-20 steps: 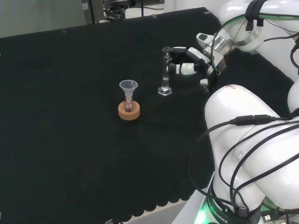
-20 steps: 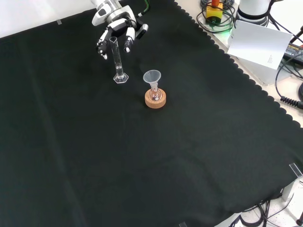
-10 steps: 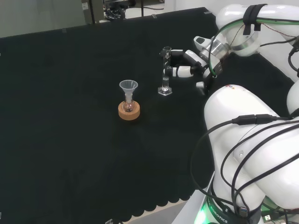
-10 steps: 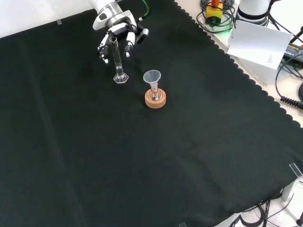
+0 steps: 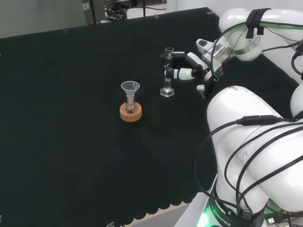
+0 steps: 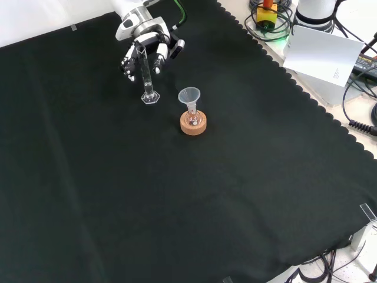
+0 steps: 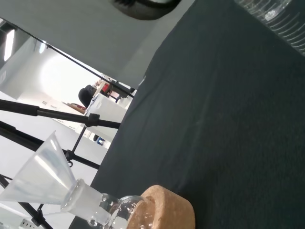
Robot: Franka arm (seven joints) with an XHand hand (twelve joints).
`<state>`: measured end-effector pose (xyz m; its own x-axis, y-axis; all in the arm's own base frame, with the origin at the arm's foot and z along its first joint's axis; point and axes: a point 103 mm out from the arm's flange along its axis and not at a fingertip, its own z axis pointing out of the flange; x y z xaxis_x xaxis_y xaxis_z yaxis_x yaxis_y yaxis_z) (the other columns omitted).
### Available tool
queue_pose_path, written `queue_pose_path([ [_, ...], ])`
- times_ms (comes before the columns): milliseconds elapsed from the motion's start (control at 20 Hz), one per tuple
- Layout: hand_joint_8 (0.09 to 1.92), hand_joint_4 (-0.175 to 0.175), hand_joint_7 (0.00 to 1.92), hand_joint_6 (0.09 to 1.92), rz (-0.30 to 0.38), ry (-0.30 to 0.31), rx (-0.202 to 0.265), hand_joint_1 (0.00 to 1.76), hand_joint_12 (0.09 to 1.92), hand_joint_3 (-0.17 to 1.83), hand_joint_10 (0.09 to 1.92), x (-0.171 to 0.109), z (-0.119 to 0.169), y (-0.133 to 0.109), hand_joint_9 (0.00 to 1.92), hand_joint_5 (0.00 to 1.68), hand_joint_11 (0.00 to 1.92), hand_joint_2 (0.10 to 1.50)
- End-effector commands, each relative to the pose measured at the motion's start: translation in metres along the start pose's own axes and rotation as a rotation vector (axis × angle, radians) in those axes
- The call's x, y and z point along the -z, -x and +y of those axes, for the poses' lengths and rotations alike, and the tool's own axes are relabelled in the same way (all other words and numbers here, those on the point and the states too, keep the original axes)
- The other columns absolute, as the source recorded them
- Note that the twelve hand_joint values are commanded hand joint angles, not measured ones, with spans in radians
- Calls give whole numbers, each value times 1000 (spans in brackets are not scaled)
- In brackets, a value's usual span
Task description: Pick up the graduated cylinder.
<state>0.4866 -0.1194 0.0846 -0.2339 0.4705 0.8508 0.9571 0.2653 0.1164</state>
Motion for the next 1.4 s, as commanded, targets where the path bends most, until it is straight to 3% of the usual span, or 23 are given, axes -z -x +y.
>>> queue_pose_path([
  [50,597,-32,552,153,5,-4,-1,1072,1279,-175,484,-2,0,0,756,714,409,981],
  [500,562,-33,582,487,23,-10,-12,1100,1234,-175,405,-6,1,2,854,618,523,991],
  [1400,568,-40,642,584,59,5,-24,1130,1189,-175,383,-13,2,5,917,631,647,1035],
])
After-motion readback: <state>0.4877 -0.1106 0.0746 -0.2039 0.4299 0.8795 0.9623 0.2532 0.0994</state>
